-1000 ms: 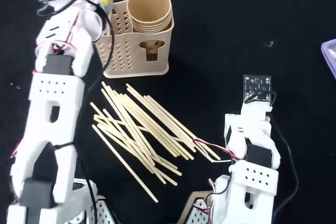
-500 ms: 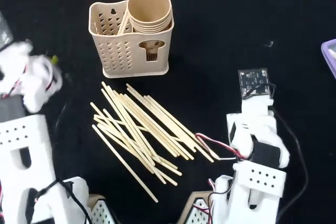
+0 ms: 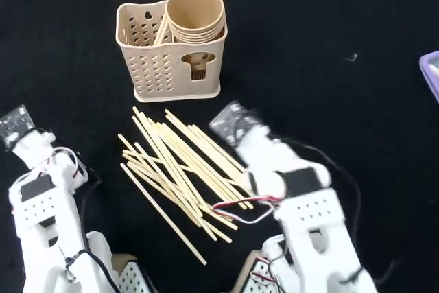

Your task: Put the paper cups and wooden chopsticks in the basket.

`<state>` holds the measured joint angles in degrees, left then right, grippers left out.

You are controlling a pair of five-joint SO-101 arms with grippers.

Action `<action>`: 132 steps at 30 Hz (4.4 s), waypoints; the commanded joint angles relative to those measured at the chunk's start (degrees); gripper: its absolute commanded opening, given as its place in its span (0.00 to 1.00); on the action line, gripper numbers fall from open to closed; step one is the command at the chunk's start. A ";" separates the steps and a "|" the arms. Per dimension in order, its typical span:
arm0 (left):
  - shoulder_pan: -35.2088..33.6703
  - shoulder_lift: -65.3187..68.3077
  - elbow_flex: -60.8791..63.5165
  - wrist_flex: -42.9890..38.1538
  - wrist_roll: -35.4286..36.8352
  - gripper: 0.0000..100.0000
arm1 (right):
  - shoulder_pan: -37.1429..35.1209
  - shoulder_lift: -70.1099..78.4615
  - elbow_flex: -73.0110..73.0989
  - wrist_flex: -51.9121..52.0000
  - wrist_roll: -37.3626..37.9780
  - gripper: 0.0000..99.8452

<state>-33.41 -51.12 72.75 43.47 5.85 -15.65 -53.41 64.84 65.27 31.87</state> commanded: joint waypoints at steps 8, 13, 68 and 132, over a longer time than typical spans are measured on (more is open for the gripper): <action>3.03 -0.88 4.62 -8.18 -0.18 0.15 | -3.60 17.27 0.04 -18.55 0.79 0.19; 6.81 -1.23 4.88 -7.03 -0.53 0.15 | -3.52 28.00 -0.40 -24.00 0.70 0.19; 7.16 -1.14 4.88 -7.30 -0.62 0.15 | 5.54 29.32 -11.82 -17.49 1.85 0.27; 7.08 -0.97 4.97 -7.03 -0.62 0.15 | -17.32 48.84 -75.56 -58.64 -25.93 0.01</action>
<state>-26.90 -51.12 78.11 36.18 5.85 -32.35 -8.57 -3.74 8.13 6.64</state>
